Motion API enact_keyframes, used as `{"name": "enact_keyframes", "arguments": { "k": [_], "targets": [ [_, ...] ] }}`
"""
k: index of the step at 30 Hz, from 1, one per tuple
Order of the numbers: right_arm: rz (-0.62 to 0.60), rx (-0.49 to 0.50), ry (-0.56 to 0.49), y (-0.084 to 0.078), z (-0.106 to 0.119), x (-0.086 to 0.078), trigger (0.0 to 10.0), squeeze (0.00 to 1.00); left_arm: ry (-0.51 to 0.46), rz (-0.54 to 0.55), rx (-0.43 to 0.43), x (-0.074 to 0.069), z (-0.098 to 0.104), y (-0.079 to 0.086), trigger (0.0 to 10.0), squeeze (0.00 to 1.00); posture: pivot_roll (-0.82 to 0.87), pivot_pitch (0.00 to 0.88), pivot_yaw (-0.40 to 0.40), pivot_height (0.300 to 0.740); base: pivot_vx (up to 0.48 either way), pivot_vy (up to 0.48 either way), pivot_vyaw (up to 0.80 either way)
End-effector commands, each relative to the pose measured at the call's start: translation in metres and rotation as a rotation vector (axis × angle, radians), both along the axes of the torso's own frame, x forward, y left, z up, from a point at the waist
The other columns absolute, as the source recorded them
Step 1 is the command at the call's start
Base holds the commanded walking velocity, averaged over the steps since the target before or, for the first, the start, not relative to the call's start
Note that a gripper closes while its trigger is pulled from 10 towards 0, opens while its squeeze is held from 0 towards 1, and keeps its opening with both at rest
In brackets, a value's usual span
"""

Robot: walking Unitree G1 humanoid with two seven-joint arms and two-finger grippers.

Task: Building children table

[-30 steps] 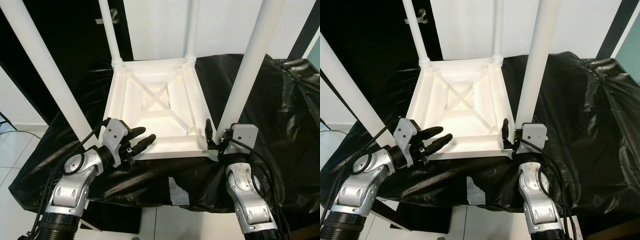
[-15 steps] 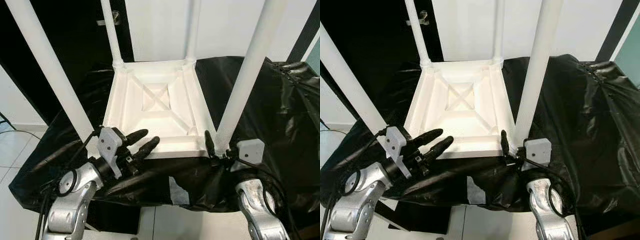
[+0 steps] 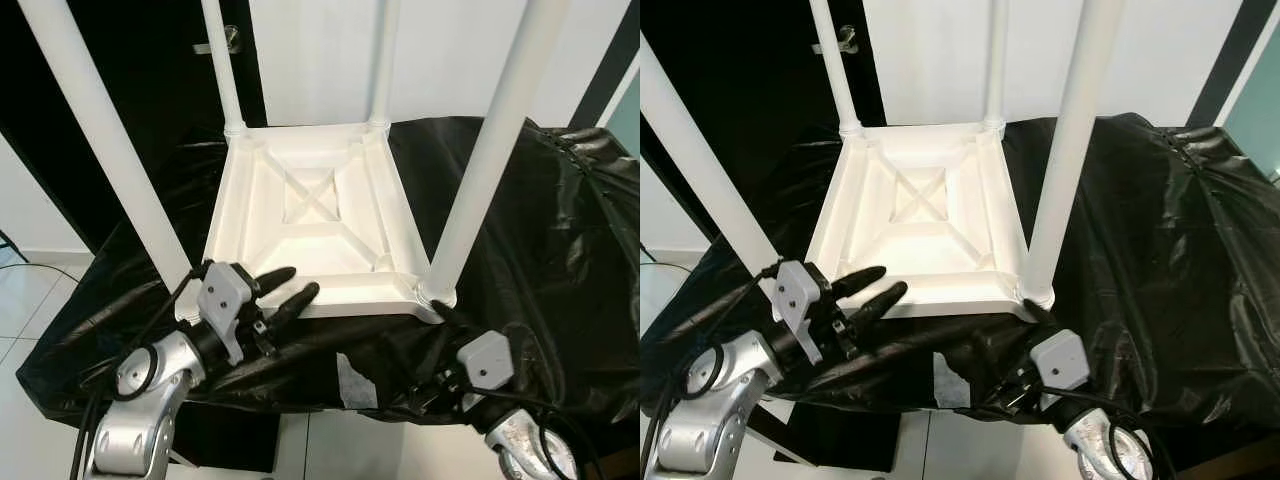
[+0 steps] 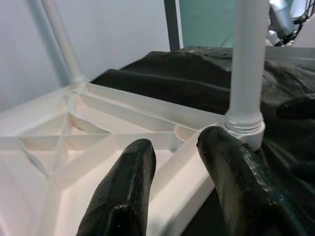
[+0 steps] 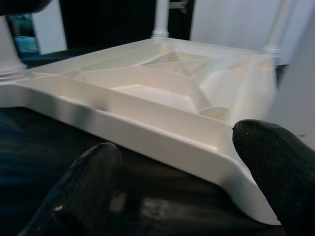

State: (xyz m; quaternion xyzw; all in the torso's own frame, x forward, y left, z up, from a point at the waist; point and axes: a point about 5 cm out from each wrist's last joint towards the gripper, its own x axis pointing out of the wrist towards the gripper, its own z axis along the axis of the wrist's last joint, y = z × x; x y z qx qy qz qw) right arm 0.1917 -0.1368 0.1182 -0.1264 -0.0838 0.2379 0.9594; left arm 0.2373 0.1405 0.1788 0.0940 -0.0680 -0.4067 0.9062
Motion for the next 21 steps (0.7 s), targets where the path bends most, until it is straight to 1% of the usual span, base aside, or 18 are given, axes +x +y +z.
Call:
{"name": "enact_keyframes", "arguments": {
  "k": [1, 2, 3, 6, 7, 10, 12, 13, 15, 16, 18, 20, 21],
  "targets": [
    [0.03, 0.007, 0.014, 0.003, 0.001, 0.002, 10.0, 0.0, -0.011, 0.246, -0.029, 0.01, -0.001, 0.011, 10.0, 0.0, -0.01, 0.0, 0.031, 0.74, 0.0, 0.0, 0.0],
    [0.092, 0.007, 0.03, 0.011, 0.001, 0.009, 10.0, 0.0, -0.011, 0.322, -0.02, 0.019, -0.002, 0.015, 10.0, 0.0, -0.01, 0.0, 0.033, 0.74, 0.0, 0.0, 0.0],
    [0.112, 0.008, 0.034, 0.014, 0.001, 0.012, 10.0, 0.0, -0.009, 0.347, -0.017, 0.022, -0.002, 0.017, 10.0, 0.0, -0.01, 0.0, 0.033, 0.74, 0.0, 0.0, 0.0],
    [0.126, 0.014, 0.039, 0.017, 0.001, 0.015, 10.0, 0.0, -0.012, 0.362, -0.017, 0.025, -0.002, 0.017, 10.0, 0.0, -0.01, 0.0, 0.029, 0.74, 0.0, 0.0, 0.0],
    [0.146, 0.029, 0.046, 0.021, 0.003, 0.02, 10.0, 0.0, -0.019, 0.372, -0.016, 0.027, -0.001, 0.017, 10.0, 0.0, -0.01, 0.0, 0.032, 0.74, 0.0, 0.0, 0.0],
    [0.159, 0.045, 0.051, 0.025, 0.004, 0.023, 10.0, 0.0, -0.026, 0.38, -0.014, 0.028, 0.0, 0.017, 10.0, 0.0, -0.01, 0.0, 0.031, 0.74, 0.0, 0.0, 0.0],
    [0.175, 0.104, 0.058, 0.032, 0.009, 0.036, 10.0, 0.0, -0.034, 0.398, -0.005, 0.034, 0.001, 0.016, 10.0, 0.0, -0.01, 0.0, 0.028, 0.74, 0.0, 0.0, 0.0],
    [0.175, 0.104, 0.058, 0.032, 0.009, 0.036, 10.0, 0.0, -0.034, 0.398, -0.005, 0.034, 0.001, 0.016, 10.0, 0.0, -0.01, 0.0, 0.028, 0.74, 0.0, 0.0, 0.0],
    [0.173, 0.167, 0.05, 0.044, 0.015, 0.052, 10.0, 0.0, -0.032, 0.458, 0.007, 0.047, 0.002, 0.018, 10.0, 0.0, 0.0, 0.0, 0.023, 0.74, 0.0, 0.0, 0.0],
    [0.173, 0.167, 0.05, 0.044, 0.015, 0.052, 10.0, 0.0, -0.032, 0.458, 0.007, 0.047, 0.002, 0.018, 10.0, 0.0, 0.0, 0.0, 0.023, 0.74, 0.0, 0.0, 0.0],
    [0.132, 0.238, 0.038, 0.056, 0.021, 0.068, 10.0, 0.0, -0.028, 0.529, 0.014, 0.059, 0.004, 0.02, 10.0, 0.0, 0.0, 0.0, 0.024, 0.74, 0.0, 0.0, 0.0],
    [0.081, 0.296, 0.029, 0.063, 0.026, 0.077, 10.0, 0.0, -0.022, 0.562, 0.021, 0.065, 0.004, 0.02, 10.0, 0.0, 0.0, 0.0, 0.031, 0.74, 0.0, 0.0, 0.0],
    [0.081, 0.296, 0.029, 0.063, 0.026, 0.077, 10.0, 0.0, -0.022, 0.562, 0.021, 0.065, 0.004, 0.02, 10.0, 0.0, 0.0, 0.0, 0.031, 0.74, 0.0, 0.0, 0.0]
  ]
}}
